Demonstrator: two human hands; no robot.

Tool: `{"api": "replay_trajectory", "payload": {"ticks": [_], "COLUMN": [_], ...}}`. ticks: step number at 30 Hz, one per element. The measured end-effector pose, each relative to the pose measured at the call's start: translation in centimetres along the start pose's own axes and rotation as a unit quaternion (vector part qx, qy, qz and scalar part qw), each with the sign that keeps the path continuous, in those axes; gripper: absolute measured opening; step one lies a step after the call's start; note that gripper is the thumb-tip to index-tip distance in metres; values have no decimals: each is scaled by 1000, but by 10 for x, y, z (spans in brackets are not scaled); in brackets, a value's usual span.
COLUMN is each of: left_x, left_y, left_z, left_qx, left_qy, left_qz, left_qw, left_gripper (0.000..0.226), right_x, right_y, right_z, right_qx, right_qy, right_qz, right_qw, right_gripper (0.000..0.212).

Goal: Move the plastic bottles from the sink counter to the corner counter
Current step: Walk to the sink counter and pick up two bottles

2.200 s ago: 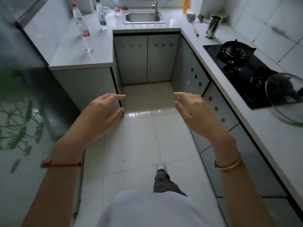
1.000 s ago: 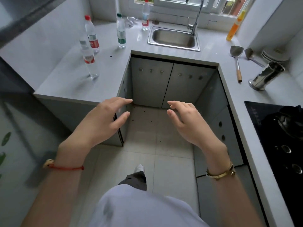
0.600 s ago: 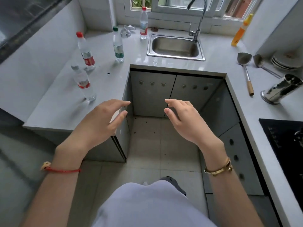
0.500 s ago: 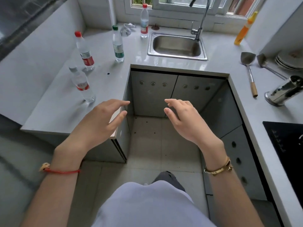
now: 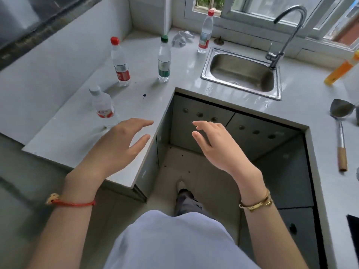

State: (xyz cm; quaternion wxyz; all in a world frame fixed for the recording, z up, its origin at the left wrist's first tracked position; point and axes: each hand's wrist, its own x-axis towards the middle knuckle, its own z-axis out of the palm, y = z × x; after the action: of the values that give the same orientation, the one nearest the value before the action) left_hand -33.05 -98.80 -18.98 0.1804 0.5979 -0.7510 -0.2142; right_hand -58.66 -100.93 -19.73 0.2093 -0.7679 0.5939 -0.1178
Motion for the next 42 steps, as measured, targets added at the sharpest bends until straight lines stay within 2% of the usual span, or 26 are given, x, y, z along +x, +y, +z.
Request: {"api": "replay_trajectory", "payload": {"ticks": [11, 21, 33, 42], "left_x": [82, 89, 92, 115], "left_y": [20, 13, -38, -79], "left_z": [-1, 4, -16, -34], "left_qx": [-35, -39, -11, 60], "left_qy": [120, 191, 211, 251], "left_qz": [-159, -266, -313, -289], "left_qw": [979, 944, 926, 922], "left_gripper": [39, 40, 41, 46], "right_x": [150, 221, 263, 299], "right_y": [32, 15, -29, -56], "right_z": [-54, -41, -12, 4], "right_qx": [-21, -13, -10, -11], "right_qy": [-50, -123, -157, -145], "right_qz": [-164, -272, -315, -321], "right_qw": [985, 954, 936, 936], "right_gripper": [43, 44, 45, 44]}}
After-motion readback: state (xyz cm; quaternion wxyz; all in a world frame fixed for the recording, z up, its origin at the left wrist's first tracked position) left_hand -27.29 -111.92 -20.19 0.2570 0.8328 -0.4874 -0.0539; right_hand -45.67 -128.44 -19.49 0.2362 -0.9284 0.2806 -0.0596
